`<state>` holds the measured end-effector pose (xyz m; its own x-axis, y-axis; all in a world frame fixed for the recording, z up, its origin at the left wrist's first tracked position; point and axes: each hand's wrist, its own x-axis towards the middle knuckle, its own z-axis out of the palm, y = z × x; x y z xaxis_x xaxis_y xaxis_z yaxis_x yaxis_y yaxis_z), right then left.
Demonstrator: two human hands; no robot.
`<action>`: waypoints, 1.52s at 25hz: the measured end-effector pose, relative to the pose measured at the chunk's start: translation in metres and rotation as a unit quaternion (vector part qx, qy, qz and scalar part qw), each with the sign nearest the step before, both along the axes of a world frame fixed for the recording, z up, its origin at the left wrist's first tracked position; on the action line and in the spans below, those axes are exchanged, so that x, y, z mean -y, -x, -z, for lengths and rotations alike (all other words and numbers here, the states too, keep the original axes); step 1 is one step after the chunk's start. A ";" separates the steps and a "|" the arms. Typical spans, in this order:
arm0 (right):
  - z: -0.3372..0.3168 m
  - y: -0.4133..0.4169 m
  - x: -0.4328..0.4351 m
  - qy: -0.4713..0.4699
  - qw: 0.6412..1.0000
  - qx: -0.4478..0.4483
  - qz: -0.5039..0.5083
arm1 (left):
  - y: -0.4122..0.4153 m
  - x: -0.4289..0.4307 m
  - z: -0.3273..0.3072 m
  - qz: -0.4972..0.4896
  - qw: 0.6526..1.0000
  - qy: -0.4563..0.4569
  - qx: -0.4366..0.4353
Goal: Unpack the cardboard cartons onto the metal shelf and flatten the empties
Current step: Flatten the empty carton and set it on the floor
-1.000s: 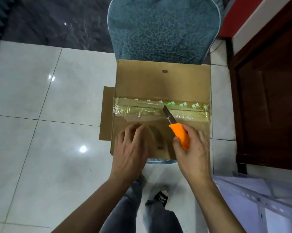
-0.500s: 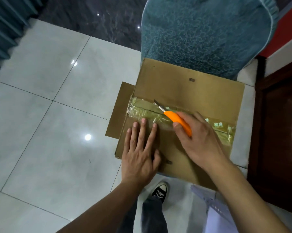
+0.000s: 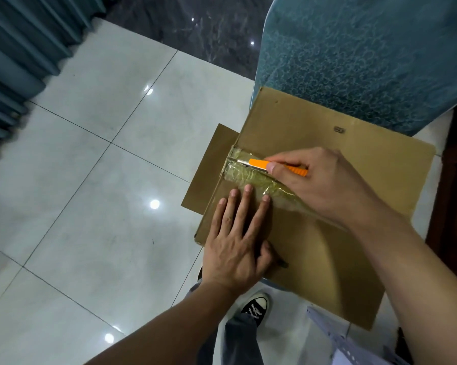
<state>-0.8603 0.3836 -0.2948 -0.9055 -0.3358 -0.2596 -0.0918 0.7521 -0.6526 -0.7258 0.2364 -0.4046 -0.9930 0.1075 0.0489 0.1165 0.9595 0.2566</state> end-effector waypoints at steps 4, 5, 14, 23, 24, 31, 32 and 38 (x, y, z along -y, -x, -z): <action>0.001 0.005 0.006 -0.023 1.000 0.002 -0.015 | 0.001 0.000 0.000 -0.001 1.000 0.007 -0.002; 0.001 0.005 0.008 -0.030 0.999 -0.007 -0.019 | 0.001 0.000 0.000 -0.001 1.000 0.009 -0.002; -0.013 0.008 -0.002 -0.070 0.997 0.013 -0.031 | 0.003 -0.001 0.000 -0.001 1.000 0.019 0.004; -0.012 -0.003 -0.061 -0.126 0.991 0.039 0.001 | 0.005 -0.002 -0.001 -0.001 1.000 0.024 0.007; -0.015 -0.007 -0.073 -0.126 0.991 0.048 0.010 | 0.005 -0.002 -0.002 -0.001 1.000 0.026 0.010; -0.030 -0.033 -0.129 -0.134 0.984 0.100 0.063 | 0.002 -0.007 -0.006 0.009 0.999 0.029 0.016; -0.030 -0.034 -0.129 -0.134 0.985 0.092 0.064 | 0.002 -0.007 -0.006 0.009 0.999 0.028 0.013; -0.027 -0.034 -0.131 -0.136 0.986 0.074 0.064 | 0.001 -0.056 -0.014 0.105 0.993 -0.035 -0.048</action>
<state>-0.8259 0.5149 -0.2681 -0.8809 -0.1207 -0.4576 0.0968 0.9005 -0.4239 -0.7266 0.2921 -0.3902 -0.9390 0.3056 0.1577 0.3403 0.8915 0.2989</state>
